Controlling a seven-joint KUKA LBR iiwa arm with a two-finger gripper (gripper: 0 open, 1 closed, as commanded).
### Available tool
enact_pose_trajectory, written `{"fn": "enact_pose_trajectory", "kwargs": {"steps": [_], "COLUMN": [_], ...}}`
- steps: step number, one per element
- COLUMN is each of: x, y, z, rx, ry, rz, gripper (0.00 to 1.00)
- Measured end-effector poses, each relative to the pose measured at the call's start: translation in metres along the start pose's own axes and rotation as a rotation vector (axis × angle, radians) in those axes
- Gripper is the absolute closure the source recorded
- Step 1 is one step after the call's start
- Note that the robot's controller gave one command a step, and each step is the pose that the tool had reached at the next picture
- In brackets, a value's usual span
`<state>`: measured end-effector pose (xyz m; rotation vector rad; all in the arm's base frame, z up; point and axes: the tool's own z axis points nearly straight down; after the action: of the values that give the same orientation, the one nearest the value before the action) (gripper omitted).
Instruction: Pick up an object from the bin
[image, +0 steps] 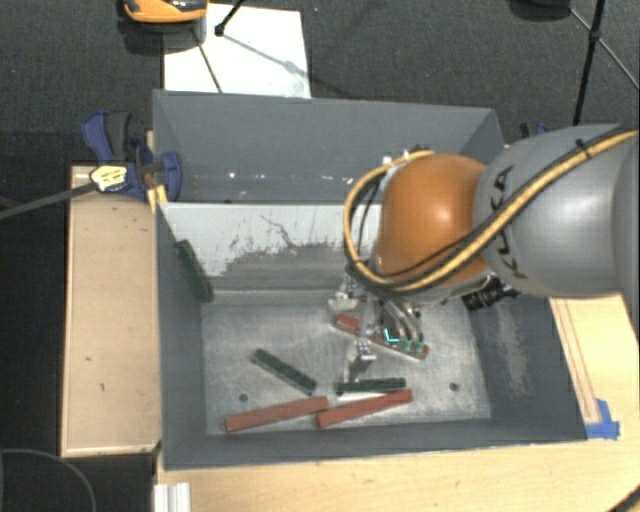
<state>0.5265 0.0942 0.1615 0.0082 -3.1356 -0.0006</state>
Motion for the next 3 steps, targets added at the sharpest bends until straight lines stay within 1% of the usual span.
{"fn": "enact_pose_trajectory", "kwargs": {"steps": [1,2,3], "x": [-0.002,0.011,0.023], "y": [-0.001,0.039,-0.015], "z": [-0.005,0.050,0.037], "rx": [-0.001,0.000,0.000], "ry": [-0.008,-0.010,-0.004], "rz": [0.004,-0.129,-0.451], "gripper": [0.00,0.00,0.00]}}
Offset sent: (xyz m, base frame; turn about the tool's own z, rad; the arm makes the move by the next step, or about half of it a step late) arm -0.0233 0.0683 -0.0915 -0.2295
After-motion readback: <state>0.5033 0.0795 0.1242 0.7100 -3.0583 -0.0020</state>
